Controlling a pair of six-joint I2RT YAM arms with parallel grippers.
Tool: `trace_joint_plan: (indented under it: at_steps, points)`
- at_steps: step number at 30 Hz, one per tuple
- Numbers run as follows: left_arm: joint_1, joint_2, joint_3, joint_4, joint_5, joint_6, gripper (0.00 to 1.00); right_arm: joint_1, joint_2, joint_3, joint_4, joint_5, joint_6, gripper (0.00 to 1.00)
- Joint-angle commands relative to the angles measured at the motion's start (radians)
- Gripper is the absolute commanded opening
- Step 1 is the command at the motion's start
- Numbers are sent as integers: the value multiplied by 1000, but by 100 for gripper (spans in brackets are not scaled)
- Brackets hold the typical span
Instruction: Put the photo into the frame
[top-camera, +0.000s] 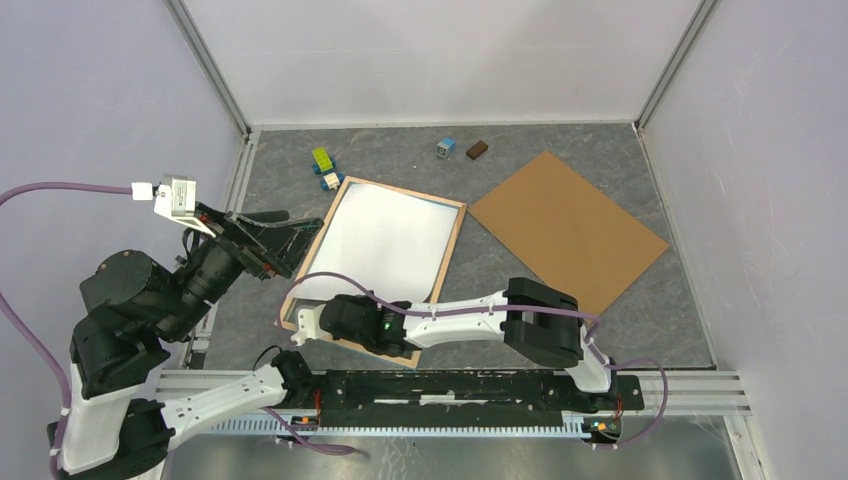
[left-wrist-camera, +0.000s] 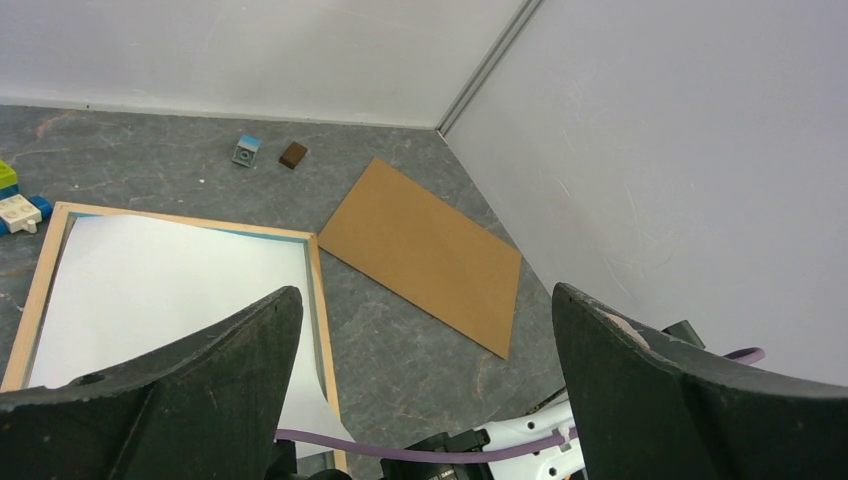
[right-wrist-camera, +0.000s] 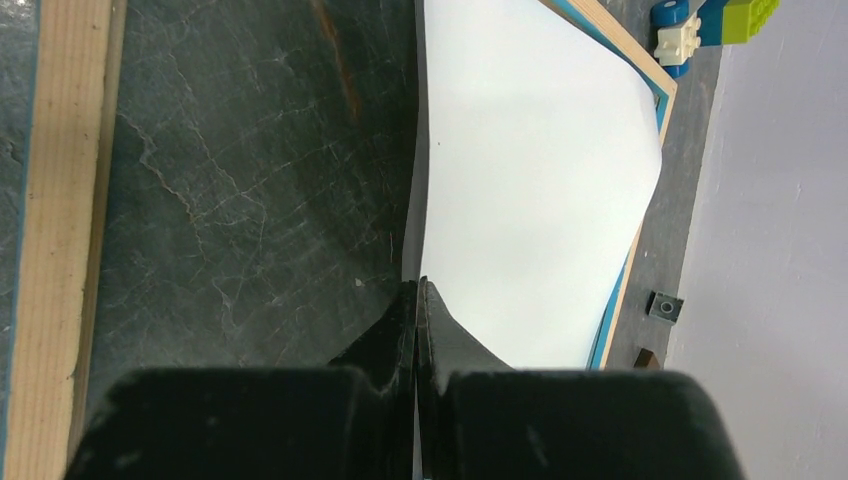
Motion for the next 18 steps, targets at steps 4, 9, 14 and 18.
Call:
trace_joint_plan:
  at_steps: [4,9,14,18]
  points:
    - [-2,11,3,39,6,31,100,-14,-48,3,22,23,30,18]
    - [-2,2,-12,44,11,24,100,-20,-52,27,-13,18,71,43]
    - [-3,-9,-18,49,9,25,100,-30,-58,55,-55,-8,124,53]
    - [-2,-9,-16,55,16,28,100,-38,-71,63,-64,-56,175,54]
